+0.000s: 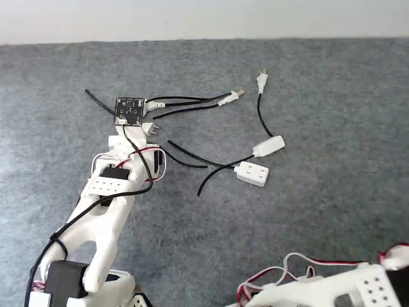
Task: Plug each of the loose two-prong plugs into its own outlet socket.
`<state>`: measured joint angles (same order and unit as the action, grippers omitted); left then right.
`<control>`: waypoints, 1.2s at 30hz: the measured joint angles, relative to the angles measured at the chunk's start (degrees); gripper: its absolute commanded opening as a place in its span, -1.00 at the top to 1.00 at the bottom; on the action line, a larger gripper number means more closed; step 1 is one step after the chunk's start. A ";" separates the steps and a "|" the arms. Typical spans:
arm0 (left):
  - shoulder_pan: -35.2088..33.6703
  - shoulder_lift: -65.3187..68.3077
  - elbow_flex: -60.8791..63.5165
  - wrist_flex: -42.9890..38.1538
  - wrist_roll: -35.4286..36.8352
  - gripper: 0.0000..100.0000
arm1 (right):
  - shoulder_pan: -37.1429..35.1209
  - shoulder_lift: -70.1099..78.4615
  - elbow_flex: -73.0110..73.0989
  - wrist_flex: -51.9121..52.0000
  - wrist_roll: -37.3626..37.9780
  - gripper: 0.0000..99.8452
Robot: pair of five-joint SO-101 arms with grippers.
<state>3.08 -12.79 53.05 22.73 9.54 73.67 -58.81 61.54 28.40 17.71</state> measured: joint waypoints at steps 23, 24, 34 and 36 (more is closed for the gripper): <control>0.00 0.00 0.00 0.00 0.00 0.80 | -0.53 59.16 -20.92 -26.73 -4.92 0.81; 0.00 0.00 0.00 0.00 0.00 0.80 | -0.79 60.75 -21.71 -26.90 -5.01 0.81; 0.00 0.00 0.00 0.00 0.00 0.80 | -3.25 67.08 -27.69 -26.20 -5.19 0.80; 0.00 0.00 0.00 0.00 0.00 0.80 | -4.13 66.90 -28.66 -22.95 -6.68 0.80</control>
<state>3.08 -12.79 53.05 22.73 9.54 69.54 8.09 32.88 5.45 11.03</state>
